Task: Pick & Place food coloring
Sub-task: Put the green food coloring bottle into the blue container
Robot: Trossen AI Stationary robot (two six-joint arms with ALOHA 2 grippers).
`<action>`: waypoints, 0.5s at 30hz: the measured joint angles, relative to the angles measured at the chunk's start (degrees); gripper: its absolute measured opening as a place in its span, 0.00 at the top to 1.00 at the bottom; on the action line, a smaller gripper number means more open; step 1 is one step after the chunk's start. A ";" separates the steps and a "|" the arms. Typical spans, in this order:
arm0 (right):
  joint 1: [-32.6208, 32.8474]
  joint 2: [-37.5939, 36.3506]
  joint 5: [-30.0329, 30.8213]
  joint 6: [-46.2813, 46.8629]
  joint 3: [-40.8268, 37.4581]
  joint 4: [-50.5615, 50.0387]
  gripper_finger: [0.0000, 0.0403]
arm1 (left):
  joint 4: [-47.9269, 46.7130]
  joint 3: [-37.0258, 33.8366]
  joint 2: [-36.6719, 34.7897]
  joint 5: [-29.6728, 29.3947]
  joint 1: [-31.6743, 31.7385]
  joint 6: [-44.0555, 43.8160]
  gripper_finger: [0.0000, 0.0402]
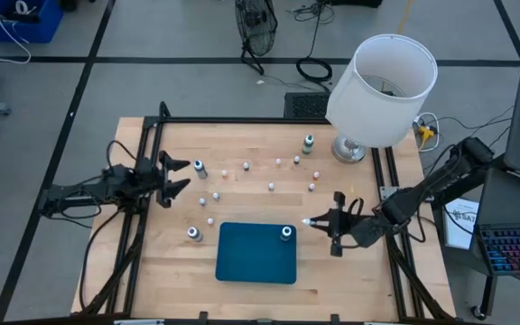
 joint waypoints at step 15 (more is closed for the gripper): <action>-0.39 8.31 0.00 -4.00 0.02 11.87 0.90 | 30.70 4.22 41.12 -5.43 -12.85 1.89 0.23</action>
